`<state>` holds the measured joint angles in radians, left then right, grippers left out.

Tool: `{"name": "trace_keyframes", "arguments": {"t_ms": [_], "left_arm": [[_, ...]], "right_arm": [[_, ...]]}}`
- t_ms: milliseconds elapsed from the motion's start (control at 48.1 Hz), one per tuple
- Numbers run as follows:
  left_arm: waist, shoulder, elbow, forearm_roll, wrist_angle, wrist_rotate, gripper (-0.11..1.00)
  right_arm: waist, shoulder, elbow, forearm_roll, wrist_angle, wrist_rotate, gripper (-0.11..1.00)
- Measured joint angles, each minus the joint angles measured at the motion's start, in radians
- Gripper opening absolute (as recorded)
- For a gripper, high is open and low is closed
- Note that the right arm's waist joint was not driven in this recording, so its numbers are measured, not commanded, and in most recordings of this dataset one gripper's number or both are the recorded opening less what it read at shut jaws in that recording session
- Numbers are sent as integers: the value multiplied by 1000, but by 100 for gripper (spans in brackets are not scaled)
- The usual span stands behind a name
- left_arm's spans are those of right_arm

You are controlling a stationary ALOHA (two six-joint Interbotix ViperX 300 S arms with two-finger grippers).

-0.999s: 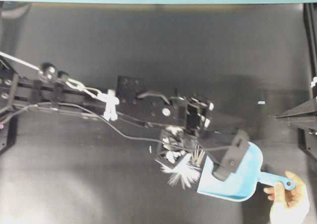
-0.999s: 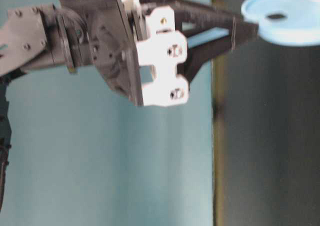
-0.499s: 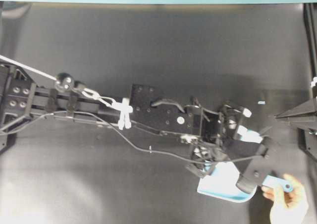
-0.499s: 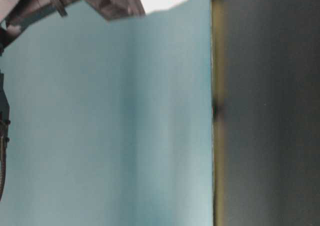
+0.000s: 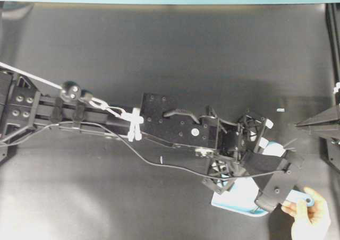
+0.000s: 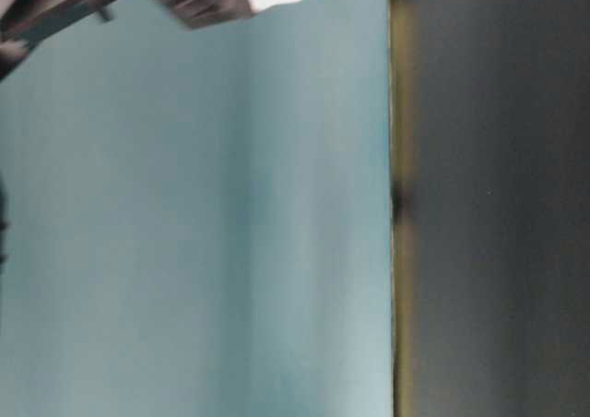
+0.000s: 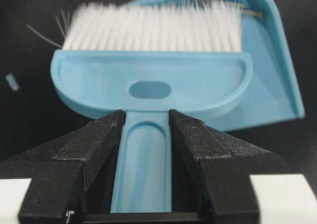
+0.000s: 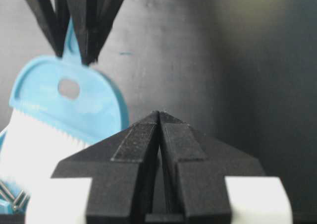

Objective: Hold the dustpan with a person, while the left arm uses a hand brush to gather the screws into the dustpan.
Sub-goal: 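Sweep the screws with the brush into the hand-held dustpan, then carry the brush back left and set it on the table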

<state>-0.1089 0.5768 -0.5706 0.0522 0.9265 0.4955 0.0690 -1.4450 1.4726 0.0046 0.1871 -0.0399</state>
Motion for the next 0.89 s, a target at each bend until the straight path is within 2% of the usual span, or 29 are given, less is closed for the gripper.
{"name": "trace_keyframes", "arguments": {"t_ms": [187,291,374,520,666,791,895], "left_arm": [[3,-147,94,0,-8,-8,31],[12,-235,201,-2,-54,-25,31],[21,-305,330,-2,-140,-66,31],[44,-407,548,-2,-313,-176,31],[66,-518,767,-2,-543,-282,31],[69,-615,931,-3,-696,-325,31],[74,-672,1032,-3,-761,-333,31]], "right_arm": [[0,0,2,2,-2,0,0],[0,0,2,0,0,0,0],[0,0,0,0,0,-2,0],[0,0,0,0,0,0,0],[0,-2,2,0,0,0,0],[0,-3,2,0,0,0,0],[0,-3,2,0,-2,-2,0]]}}
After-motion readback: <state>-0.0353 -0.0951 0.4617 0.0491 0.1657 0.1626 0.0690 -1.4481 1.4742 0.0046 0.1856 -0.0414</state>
